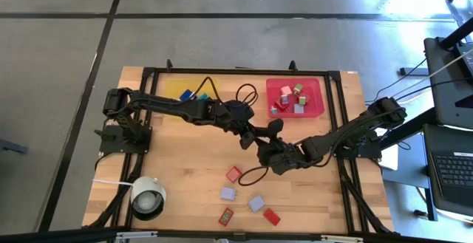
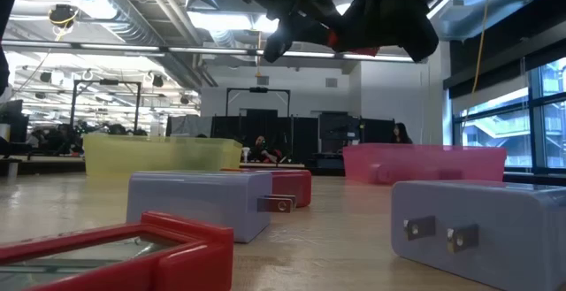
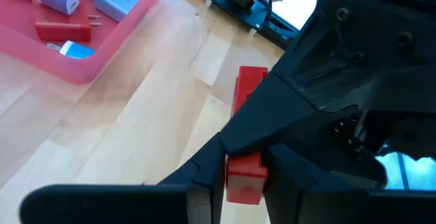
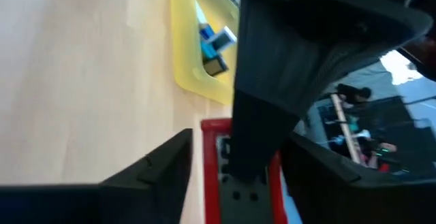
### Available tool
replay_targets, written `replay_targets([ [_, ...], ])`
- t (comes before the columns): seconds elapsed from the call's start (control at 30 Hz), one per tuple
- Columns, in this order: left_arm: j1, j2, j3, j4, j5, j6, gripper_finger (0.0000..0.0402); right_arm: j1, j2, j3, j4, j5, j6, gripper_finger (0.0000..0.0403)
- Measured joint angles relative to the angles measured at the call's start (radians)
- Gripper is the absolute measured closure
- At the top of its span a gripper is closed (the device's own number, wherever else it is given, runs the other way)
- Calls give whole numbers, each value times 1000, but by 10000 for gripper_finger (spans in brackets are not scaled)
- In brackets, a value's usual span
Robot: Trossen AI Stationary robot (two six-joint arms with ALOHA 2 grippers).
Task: Pick & Place Office items
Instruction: Put the left red digital clock into the yellow bin
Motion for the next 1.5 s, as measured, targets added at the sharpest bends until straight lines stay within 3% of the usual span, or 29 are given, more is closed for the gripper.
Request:
replay_targets([
  [0.3, 41, 0, 0, -72, -8, 64, 332, 3, -30, 0, 4, -64, 104, 118],
  [0.5, 128, 0, 0, -208, -46, 123, 332, -5, -170, 0, -161, -297, 269, 112],
  [0.6, 187, 0, 0, -284, -90, 160, 332, -9, -237, 0, -291, -360, 406, 111],
  [0.83, 360, 0, 0, -448, -47, 230, 332, -9, -294, -1, -518, -338, 658, 111],
  [1.2, 518, -59, 0, -537, 2, 328, 332, -9, -287, -182, -519, -297, 807, 111],
  [1.37, 567, -103, 0, -726, -162, 304, 332, -9, -287, -243, -411, -295, 836, 111],
  [1.5, 587, -106, -15, -808, -234, 233, 332, -9, -287, -257, -322, -236, 789, 111],
])
